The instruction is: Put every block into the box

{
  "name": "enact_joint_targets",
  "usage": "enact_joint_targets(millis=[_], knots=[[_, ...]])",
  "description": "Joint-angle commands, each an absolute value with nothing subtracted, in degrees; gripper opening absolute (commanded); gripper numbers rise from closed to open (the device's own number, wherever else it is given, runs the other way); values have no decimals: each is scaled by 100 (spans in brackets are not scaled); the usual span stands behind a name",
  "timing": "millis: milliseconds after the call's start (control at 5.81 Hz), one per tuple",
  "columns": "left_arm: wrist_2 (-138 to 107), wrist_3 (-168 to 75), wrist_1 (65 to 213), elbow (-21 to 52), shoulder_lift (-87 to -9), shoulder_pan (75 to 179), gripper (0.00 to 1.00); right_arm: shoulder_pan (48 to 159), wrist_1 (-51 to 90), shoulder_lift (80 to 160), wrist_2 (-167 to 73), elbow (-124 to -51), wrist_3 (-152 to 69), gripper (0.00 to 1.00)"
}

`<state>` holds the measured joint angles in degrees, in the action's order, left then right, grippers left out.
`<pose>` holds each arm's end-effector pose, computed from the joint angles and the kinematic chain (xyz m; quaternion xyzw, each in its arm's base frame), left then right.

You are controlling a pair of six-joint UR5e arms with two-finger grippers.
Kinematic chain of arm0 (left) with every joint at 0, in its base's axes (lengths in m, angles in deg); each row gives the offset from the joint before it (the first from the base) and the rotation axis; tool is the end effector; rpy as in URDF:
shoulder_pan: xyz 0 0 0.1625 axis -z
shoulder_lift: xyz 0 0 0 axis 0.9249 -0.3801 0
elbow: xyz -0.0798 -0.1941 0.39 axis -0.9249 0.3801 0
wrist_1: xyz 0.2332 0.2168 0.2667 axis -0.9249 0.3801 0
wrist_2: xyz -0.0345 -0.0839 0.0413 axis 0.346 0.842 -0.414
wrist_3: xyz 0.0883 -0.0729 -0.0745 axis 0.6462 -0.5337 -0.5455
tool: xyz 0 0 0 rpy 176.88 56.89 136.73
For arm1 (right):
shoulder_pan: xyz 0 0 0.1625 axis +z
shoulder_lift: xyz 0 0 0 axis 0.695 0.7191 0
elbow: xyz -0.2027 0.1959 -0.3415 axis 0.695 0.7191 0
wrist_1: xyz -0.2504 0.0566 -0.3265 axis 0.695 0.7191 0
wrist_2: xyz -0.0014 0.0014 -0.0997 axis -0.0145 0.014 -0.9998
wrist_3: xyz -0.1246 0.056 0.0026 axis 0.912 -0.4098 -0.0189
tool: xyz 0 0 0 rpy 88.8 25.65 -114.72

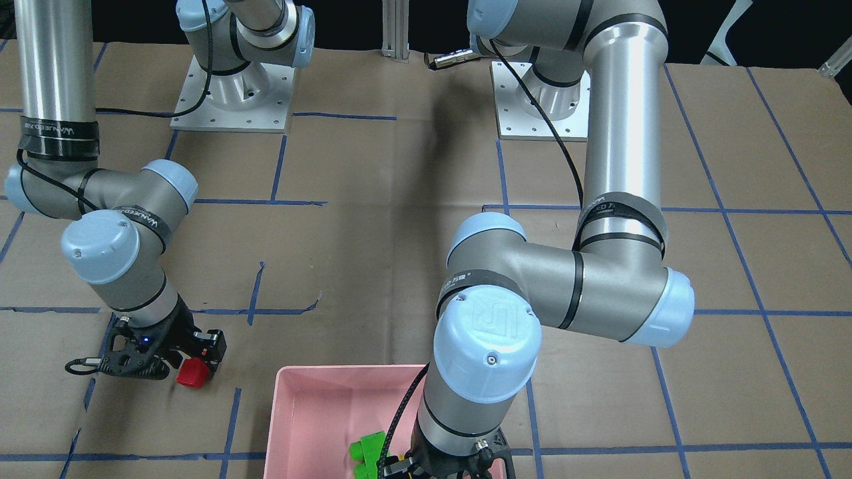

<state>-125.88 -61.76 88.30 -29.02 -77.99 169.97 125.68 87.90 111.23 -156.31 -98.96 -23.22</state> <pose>-0.3170 -0.8175 0.3074 0.1516 -0.9756 0.1450 0.0650 0.0504 -0.6386 0.1624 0.0513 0.9932 -0.1013 0.0245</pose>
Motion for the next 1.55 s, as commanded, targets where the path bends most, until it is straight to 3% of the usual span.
enact_joint_targets(millis=[0, 172, 344, 516, 689, 1033, 1377], knots=[[-12611, -6081, 8694, -2729, -7760, 17023, 98, 12567, 8777, 11015, -15622, -9852, -2316, 67], [-12637, -5559, 8694, -2684, -7690, 16979, 100, 12567, 8777, 11014, -15622, -9843, -2316, 67], [-12629, -5467, 8807, -2640, -7568, 16866, 100, 12559, 8751, 11023, -15622, -9843, -2316, 53], [-12629, -5440, 9261, -2492, -7288, 16725, 100, 12567, 8715, 11014, -15631, -9851, -2307, 21], [-12576, -4665, 9901, -2325, -6859, 16185, 100, 12559, 8654, 11049, -15640, -9843, -2298, 9], [-12576, -4060, 10415, -1493, -5963, 15767, 100, 12559, 8071, 11180, -16084, -9389, -1705, 6], [-12576, -3596, 10495, -456, -5083, 15477, 100, 12776, 6419, 11286, -16088, -7899, -1404, 6]])
